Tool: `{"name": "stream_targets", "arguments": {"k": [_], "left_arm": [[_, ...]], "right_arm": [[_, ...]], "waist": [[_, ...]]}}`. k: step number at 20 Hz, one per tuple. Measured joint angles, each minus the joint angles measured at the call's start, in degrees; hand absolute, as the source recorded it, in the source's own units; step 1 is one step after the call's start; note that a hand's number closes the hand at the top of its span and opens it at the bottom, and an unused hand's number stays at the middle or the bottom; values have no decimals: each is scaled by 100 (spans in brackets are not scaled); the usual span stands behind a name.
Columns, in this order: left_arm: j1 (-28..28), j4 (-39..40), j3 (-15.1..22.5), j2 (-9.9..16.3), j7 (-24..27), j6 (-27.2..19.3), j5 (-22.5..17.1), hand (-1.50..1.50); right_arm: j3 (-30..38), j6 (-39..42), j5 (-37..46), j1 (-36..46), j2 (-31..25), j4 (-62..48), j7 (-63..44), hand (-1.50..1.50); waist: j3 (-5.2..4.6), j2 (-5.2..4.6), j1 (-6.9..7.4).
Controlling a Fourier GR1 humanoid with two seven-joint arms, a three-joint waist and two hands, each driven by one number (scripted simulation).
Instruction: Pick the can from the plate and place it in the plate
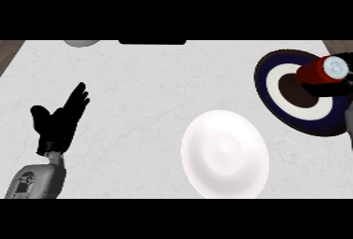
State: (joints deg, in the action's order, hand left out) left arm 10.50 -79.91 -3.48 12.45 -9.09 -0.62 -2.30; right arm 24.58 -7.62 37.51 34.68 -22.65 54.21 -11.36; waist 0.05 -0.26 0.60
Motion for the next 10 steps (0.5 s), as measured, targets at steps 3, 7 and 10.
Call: {"name": "stream_targets", "arguments": {"k": [3,7,10], "left_arm": [[51,-15,13,-39,-82,-45,47,0],[-99,-71,-44,0,-5,59,-3,0],[-65,-96,-54,-9,-59,46,-3,0]], "right_arm": [[60,142,-223,131,-117,-598,550,-150],[260,-51,-470,203,-323,-1055,1469,-150],[460,-148,-797,245,-339,-937,2100,-150]], "waist": [[0,-2,12],[5,-4,23],[4,10,-2]]}}
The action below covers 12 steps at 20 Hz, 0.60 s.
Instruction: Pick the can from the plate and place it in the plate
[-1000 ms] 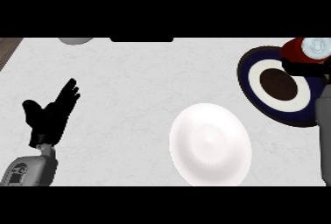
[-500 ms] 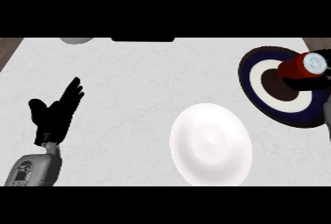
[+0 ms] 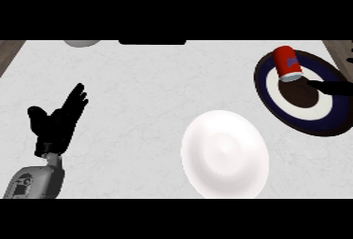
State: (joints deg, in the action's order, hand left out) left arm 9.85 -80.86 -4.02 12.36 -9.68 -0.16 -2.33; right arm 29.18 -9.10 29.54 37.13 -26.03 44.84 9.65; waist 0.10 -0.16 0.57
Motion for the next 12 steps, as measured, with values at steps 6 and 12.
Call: {"name": "stream_targets", "arguments": {"k": [6,12], "left_arm": [[-74,34,-80,39,31,14,-3,0],[-63,45,-112,44,18,28,-3,0]], "right_arm": [[400,394,-1013,84,268,768,359,-150],[900,1217,-2121,41,291,972,-401,-150]], "waist": [[-9,39,-86],[-11,44,-113]]}}
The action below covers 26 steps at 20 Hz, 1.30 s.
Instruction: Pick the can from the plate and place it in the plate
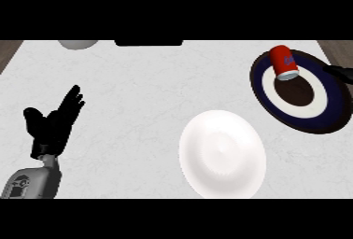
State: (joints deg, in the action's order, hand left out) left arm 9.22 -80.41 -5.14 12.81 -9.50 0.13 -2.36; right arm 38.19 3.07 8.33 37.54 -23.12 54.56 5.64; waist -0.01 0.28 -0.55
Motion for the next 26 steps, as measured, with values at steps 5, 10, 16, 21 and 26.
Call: {"name": "stream_targets", "arguments": {"k": [5,10,16,21,26], "left_arm": [[38,-13,52,-115,12,-98,111,0],[-31,-156,34,-123,-68,-27,110,0],[89,83,-62,-116,15,63,124,0],[65,-54,-97,-116,-87,124,108,0],[43,-117,-97,-129,-116,134,165,0]], "right_arm": [[131,611,-704,-351,-106,168,-231,-150],[161,892,-1083,-741,-400,-47,238,-150],[109,1044,-1321,-982,-775,-569,744,-150],[29,1056,-1406,-1107,-1051,-1033,1120,-150],[-38,1223,-1441,-1226,-1432,-1518,1384,-150]], "waist": [[1,-14,25],[2,-25,58],[3,-33,66],[3,-34,81],[3,-36,84]]}}
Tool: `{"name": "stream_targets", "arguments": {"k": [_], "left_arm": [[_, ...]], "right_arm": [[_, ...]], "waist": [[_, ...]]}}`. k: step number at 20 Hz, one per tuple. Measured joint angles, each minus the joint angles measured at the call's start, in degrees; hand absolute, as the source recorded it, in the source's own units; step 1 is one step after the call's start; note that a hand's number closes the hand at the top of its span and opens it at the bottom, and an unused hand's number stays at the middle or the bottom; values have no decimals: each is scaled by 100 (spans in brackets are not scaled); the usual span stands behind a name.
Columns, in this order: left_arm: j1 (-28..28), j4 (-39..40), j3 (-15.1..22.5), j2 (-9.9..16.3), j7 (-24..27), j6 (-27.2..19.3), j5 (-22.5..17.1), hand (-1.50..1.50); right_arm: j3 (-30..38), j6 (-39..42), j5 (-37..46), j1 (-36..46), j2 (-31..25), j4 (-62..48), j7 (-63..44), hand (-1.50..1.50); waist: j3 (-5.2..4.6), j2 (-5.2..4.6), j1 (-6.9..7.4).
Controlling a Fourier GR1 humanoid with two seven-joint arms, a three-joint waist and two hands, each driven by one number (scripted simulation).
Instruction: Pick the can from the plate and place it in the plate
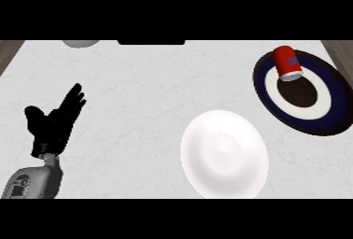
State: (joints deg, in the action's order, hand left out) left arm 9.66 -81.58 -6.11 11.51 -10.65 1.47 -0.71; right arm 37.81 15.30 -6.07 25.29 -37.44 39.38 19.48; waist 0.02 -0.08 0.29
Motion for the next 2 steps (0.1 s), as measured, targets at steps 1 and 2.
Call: {"name": "stream_targets", "arguments": {"k": [1,2], "left_arm": [[8,11,-1,-20,26,13,-9,0],[76,62,20,-63,7,-37,31,0]], "right_arm": [[-39,-18,35,52,-54,-185,91,-150],[-85,-14,53,13,-62,-234,144,-150]], "waist": [[1,-1,4],[1,-1,0]]}}
